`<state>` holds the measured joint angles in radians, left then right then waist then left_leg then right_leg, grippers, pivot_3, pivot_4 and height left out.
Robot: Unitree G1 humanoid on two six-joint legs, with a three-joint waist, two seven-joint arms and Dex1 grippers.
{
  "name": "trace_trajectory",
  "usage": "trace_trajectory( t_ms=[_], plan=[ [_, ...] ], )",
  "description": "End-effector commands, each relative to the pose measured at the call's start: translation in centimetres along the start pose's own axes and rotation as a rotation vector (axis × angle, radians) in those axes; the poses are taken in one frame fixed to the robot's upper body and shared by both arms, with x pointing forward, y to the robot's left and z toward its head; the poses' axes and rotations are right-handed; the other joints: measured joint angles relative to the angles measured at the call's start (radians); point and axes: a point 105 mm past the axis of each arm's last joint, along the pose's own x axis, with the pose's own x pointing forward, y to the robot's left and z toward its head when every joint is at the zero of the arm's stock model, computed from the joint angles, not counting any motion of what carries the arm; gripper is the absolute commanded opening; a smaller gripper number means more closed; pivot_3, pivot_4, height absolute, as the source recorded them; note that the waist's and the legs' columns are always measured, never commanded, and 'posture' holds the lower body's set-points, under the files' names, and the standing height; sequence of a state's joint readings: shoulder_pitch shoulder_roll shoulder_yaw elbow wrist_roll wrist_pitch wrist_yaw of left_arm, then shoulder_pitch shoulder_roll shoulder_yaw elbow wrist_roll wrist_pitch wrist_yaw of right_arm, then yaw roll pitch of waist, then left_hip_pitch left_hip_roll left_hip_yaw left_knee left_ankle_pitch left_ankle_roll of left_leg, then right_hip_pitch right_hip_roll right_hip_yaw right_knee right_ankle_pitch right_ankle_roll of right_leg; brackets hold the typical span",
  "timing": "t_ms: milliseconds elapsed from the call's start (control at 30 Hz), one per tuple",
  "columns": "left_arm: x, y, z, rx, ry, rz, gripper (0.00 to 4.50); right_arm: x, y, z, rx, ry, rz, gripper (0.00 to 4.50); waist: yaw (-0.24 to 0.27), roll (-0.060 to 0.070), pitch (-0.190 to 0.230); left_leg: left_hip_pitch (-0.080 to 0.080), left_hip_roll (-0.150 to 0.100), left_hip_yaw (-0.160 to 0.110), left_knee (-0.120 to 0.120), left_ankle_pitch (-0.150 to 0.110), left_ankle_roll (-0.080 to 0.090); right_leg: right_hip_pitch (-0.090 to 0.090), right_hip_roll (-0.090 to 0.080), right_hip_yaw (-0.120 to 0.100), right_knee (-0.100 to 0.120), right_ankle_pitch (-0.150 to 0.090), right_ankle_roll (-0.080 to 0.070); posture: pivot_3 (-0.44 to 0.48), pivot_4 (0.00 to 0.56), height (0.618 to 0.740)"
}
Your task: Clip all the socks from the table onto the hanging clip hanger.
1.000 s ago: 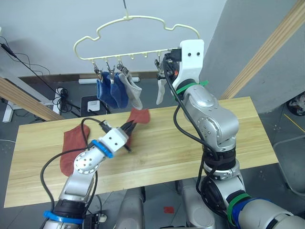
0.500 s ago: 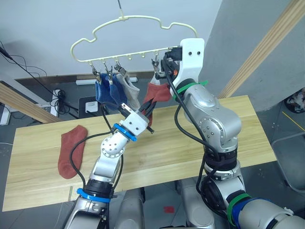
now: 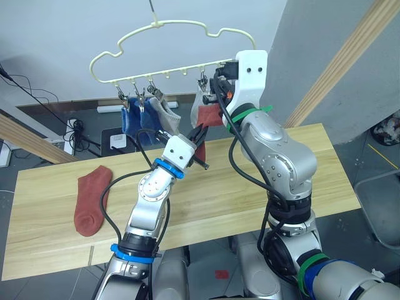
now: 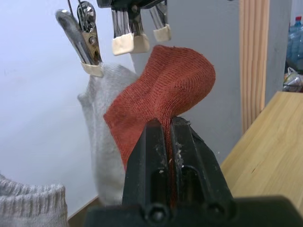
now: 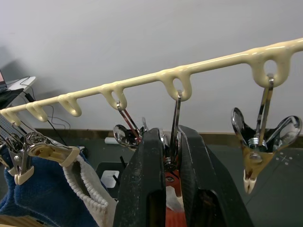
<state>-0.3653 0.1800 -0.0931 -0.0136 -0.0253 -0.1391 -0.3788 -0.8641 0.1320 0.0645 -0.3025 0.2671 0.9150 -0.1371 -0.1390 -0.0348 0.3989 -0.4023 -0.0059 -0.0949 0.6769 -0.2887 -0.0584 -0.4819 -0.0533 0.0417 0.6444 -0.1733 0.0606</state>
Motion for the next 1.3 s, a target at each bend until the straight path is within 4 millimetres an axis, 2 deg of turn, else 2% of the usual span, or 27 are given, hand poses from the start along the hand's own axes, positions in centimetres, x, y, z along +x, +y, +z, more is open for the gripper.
trace_trajectory(
  t_ms=[33,1200,1300],
  plan=[
    [-0.4,0.6,1.1,-0.009,-0.035,0.037,0.00,-0.5,1.7,1.4,0.031,-0.068,0.048,0.08,0.000,0.000,0.000,0.000,0.000,0.000,0.000,0.000,0.000,0.000,0.000,0.000,0.000,0.000,0.000,-0.196,0.381,0.740],
    [0.5,0.6,3.2,-0.191,-0.098,0.071,0.00,-0.6,2.0,0.6,0.011,-0.049,0.065,0.08,0.000,0.000,0.000,0.000,0.000,0.000,0.000,0.000,0.000,0.000,0.000,0.000,0.000,0.000,0.000,-0.184,0.392,0.740],
    [0.6,0.6,3.3,-0.191,-0.100,0.072,0.00,-0.7,2.1,0.8,0.023,-0.055,0.065,1.05,0.000,0.000,0.000,0.000,0.000,0.000,0.000,0.000,0.000,0.000,0.000,0.000,0.000,0.000,0.000,-0.184,0.393,0.740]
  ],
)
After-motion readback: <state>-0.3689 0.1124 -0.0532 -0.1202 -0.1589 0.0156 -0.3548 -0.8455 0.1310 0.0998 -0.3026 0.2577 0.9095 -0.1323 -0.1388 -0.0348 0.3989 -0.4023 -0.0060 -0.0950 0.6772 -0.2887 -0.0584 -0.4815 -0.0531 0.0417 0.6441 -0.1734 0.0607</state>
